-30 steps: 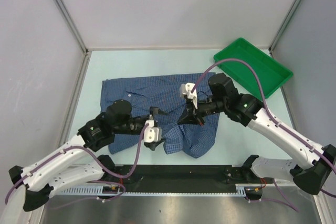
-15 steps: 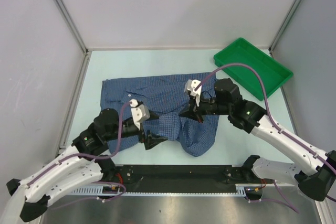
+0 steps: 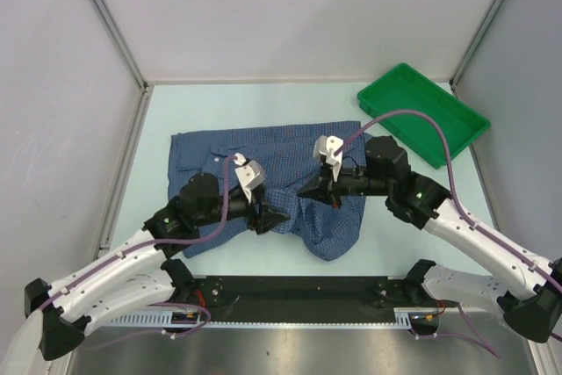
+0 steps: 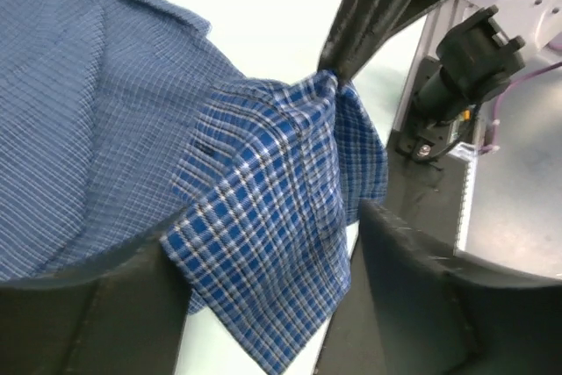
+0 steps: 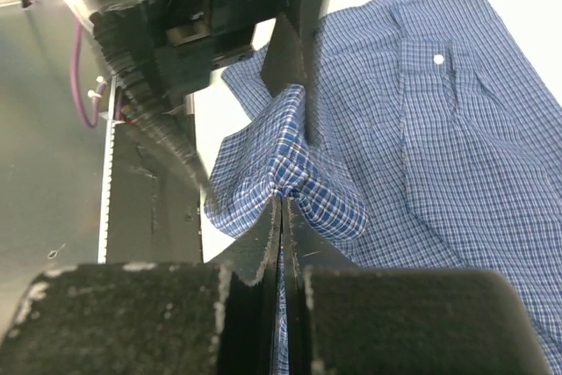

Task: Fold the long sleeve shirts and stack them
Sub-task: Fold the shirt

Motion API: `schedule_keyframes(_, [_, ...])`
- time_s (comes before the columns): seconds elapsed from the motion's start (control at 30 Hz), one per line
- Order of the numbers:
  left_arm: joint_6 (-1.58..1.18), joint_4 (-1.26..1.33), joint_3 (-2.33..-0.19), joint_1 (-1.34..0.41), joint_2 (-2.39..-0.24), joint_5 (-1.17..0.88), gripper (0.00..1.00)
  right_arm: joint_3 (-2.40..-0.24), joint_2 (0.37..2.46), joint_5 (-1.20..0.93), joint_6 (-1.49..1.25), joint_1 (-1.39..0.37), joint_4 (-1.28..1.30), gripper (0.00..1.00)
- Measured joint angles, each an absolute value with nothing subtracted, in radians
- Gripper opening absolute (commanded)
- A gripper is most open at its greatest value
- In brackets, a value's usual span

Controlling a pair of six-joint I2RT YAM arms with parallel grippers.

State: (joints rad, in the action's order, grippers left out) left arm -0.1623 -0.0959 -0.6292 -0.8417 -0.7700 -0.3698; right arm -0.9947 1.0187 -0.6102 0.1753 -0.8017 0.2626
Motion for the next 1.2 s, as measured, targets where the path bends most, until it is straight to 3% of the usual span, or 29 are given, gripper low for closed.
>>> schedule_keyframes(0.03, [-0.157, -0.091, -0.629, -0.841, -0.766, -0.386, 0.13, -0.990, 1.012, -0.613, 0.175, -0.804, 0.258, 0.00])
schedule_keyframes(0.07, [-0.136, -0.089, -0.630, -0.840, -0.762, -0.410, 0.00, -0.984, 1.004, -0.615, 0.175, -0.809, 0.252, 0.10])
schedule_keyframes(0.2, [0.022, -0.152, -0.683, -0.840, -0.764, -0.534, 0.00, -0.979, 0.999, -0.614, 0.157, -0.804, 0.240, 0.46])
schedule_keyframes(0.23, [0.080, -0.190, -0.719, -0.840, -0.776, -0.560, 0.00, -0.978, 1.000, -0.614, 0.150, -0.792, 0.236, 0.69])
schedule_keyframes(0.33, [0.248, -0.292, -0.852, -0.833, -0.845, -0.587, 0.00, -0.978, 1.008, -0.616, 0.115, -0.699, 0.223, 0.82])
schedule_keyframes(0.6, [0.385, -0.483, -1.196, -0.652, -1.268, -0.520, 0.00, -1.071, 1.140, -0.626, 0.142, -0.325, 0.375, 0.81])
schedule_keyframes(0.8, [0.225, -0.569, -1.455, -0.449, -1.651, -0.461, 0.00, -1.100, 1.208, -0.624, 0.319, -0.215, 0.625, 0.59])
schedule_keyframes(0.97, [0.053, -0.603, -1.522, -0.320, -1.816, -0.432, 0.00, -1.005, 1.163, -0.607, 0.436, -0.229, 0.733, 0.46])
schedule_keyframes(1.2, [-0.144, -0.645, -1.509, -0.241, -1.859, -0.344, 0.00, -0.868, 1.042, -0.479, 0.510, -0.455, 0.729, 0.50])
